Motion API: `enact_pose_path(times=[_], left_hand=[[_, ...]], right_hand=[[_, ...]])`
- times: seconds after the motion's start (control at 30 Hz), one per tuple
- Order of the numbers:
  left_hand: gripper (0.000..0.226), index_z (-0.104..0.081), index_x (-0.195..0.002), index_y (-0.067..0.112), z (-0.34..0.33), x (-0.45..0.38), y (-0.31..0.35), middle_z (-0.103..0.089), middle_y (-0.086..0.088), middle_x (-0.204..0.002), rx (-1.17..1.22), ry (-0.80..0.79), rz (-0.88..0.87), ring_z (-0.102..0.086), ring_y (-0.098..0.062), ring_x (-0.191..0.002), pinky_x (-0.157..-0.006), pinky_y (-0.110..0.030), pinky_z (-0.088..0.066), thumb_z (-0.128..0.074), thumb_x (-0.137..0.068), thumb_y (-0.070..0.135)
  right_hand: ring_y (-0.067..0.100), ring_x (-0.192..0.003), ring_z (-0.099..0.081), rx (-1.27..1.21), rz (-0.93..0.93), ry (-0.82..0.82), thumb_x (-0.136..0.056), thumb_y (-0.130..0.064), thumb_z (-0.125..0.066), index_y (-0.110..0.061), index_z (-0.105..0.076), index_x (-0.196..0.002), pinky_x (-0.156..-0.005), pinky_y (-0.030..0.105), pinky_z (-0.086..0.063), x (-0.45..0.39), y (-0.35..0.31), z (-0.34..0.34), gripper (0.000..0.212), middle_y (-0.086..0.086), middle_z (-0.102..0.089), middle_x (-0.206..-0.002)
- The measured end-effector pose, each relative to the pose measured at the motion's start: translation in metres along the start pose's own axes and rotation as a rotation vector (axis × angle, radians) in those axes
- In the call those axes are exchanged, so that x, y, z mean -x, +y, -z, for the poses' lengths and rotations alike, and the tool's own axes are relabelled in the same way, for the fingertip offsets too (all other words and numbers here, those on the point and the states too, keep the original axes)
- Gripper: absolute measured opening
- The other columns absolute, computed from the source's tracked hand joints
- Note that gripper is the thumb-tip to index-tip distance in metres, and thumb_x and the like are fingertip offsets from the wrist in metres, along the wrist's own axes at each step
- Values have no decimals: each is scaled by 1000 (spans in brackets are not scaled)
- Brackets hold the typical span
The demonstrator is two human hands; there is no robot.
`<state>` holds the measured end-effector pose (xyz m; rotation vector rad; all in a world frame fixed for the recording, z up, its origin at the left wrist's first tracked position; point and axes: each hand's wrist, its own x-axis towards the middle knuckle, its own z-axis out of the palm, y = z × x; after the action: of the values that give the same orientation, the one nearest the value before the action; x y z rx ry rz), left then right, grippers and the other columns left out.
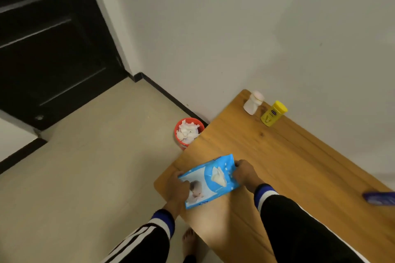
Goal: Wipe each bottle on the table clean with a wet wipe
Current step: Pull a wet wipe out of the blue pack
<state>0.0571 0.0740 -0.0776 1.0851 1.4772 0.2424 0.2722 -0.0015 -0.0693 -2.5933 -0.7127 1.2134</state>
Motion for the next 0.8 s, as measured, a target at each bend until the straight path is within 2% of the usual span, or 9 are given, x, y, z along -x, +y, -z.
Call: enact_pose_path(times=[0.07, 0.13, 0.23, 0.37, 0.4, 0.47, 0.5, 0.6, 0.8], left_hand=[[39, -57, -117, 16, -19, 0, -2, -67, -4, -105, -74, -116, -15, -66, -23, -96, -92, -43, -57, -50, -85, -5], [41, -58, -122, 11, -45, 5, -3, -69, -6, -105, -165, -225, -73, -67, -23, -96, -87, -40, -57, -50, -84, -4], [42, -57, -124, 7, -89, 24, 2, -66, -10, -112, -325, -338, -186, -64, -25, -99, -82, -34, -54, -50, -83, -5], [47, -56, -129, 7, -141, 54, -4, -60, -10, -120, -531, -435, -337, -57, -23, -103, -87, -29, -47, -57, -83, -4], [48, -56, -129, 7, -152, 62, -9, -61, -12, -121, -565, -462, -362, -57, -24, -105, -87, -29, -47, -57, -82, -5], [49, -57, -129, 5, -169, 76, -18, -61, -13, -122, -621, -528, -390, -57, -24, -105, -85, -28, -46, -58, -81, -5], [49, -56, -130, 4, -174, 81, -21, -60, -12, -121, -642, -556, -397, -56, -22, -104, -84, -27, -45, -59, -81, -5], [52, -55, -130, 3, -191, 95, -31, -60, -9, -117, -712, -648, -436, -55, -19, -101, -82, -24, -43, -66, -80, -3], [49, -58, -124, 6, -214, 109, -40, -56, -7, -112, -798, -701, -442, -54, -20, -102, -81, -26, -41, -75, -78, 11]], right_hand=[[23, -83, -59, -44, -79, 16, -74, -16, -56, -11, -60, -88, -69, 27, -43, 11, 38, 7, 16, 8, -64, -93], [24, -81, -55, -75, -163, 52, -79, -16, -58, -9, -56, -88, -67, 28, -41, 30, 78, 14, 12, 13, -65, -96], [31, -98, -64, -117, -281, 100, -90, -15, -56, -4, -61, -102, -74, 32, -44, 67, 136, 20, 17, 18, -67, -116], [38, -118, -57, -295, -414, 182, -93, -5, -53, -2, -63, -107, -88, 36, -49, 115, 204, 12, 17, 24, -60, -127], [38, -118, -58, -325, -436, 190, -93, -4, -53, -8, -63, -97, -83, 33, -49, 128, 218, 8, 12, 23, -61, -126], [36, -113, -61, -404, -479, 216, -91, -5, -54, -21, -46, -71, -68, 26, -45, 144, 241, -2, 28, 20, -65, -121], [35, -109, -63, -432, -499, 235, -89, -5, -54, -22, -41, -67, -66, 26, -43, 149, 249, -6, 31, 19, -67, -117], [34, -99, -66, -558, -529, 337, -78, -2, -54, -15, -53, -74, -73, 33, -51, 166, 278, -19, 13, 18, -70, -106], [29, -92, -67, -764, -506, 391, -78, -4, -57, -18, -58, -86, -79, 38, -57, 173, 307, -38, 16, 7, -66, -92]])
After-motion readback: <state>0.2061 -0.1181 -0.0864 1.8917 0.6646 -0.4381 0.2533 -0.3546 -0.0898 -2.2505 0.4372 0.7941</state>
